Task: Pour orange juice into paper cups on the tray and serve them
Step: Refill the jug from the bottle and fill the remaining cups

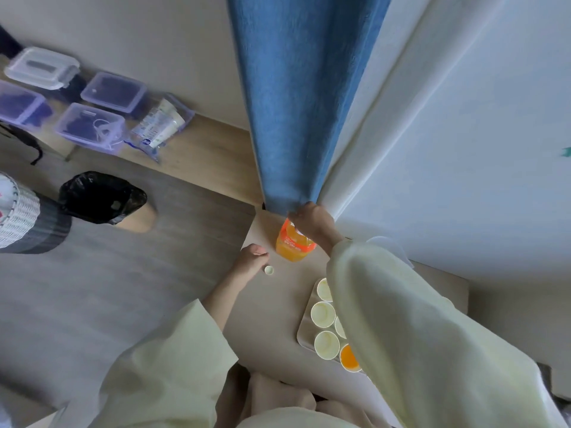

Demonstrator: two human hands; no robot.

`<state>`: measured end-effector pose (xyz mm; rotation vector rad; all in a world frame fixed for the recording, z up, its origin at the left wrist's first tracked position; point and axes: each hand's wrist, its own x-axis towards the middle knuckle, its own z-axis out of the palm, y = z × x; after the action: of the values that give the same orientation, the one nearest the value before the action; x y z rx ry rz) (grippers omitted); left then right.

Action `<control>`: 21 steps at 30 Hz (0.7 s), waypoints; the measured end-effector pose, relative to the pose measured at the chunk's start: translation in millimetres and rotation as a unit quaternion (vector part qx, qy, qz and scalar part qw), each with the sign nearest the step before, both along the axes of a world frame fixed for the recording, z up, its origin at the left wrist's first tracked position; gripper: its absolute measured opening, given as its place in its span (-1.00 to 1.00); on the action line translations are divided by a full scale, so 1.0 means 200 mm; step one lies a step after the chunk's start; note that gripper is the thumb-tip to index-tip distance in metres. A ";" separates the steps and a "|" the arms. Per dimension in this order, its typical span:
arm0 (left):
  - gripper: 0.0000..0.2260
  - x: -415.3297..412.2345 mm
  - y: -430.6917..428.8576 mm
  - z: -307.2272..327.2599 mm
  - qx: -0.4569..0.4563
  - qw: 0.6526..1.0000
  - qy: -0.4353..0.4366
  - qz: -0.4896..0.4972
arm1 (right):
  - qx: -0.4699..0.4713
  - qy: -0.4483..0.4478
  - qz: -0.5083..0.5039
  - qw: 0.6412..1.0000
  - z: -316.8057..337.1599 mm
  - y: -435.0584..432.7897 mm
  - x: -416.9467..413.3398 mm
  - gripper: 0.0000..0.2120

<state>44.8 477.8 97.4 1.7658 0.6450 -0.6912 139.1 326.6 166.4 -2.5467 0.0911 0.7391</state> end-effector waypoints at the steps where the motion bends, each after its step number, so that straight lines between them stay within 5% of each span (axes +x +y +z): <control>1: -0.77 0.01 0.00 0.00 -0.003 1.000 -0.004 -0.005 | -0.014 -0.015 0.007 1.000 0.01 0.00 -0.02 -0.67; 8: -0.12 -0.02 -0.11 -0.04 0.002 0.996 -0.026 -0.089 | -0.020 -0.068 0.102 0.992 0.26 -0.04 -0.06 -0.64; 14: -0.27 -0.06 -0.25 0.02 -0.092 0.981 -0.158 -0.063 | -0.020 -0.106 0.215 0.971 0.53 -0.10 -0.13 -0.52; 21: -0.17 -0.08 -0.26 0.04 -0.044 0.978 -0.196 -0.054 | 0.057 -0.146 0.214 0.964 0.74 -0.19 -0.18 -0.47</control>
<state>28.6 425.1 105.9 1.7961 0.2481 -0.4172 102.2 288.5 314.2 -2.5565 -0.5983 0.4903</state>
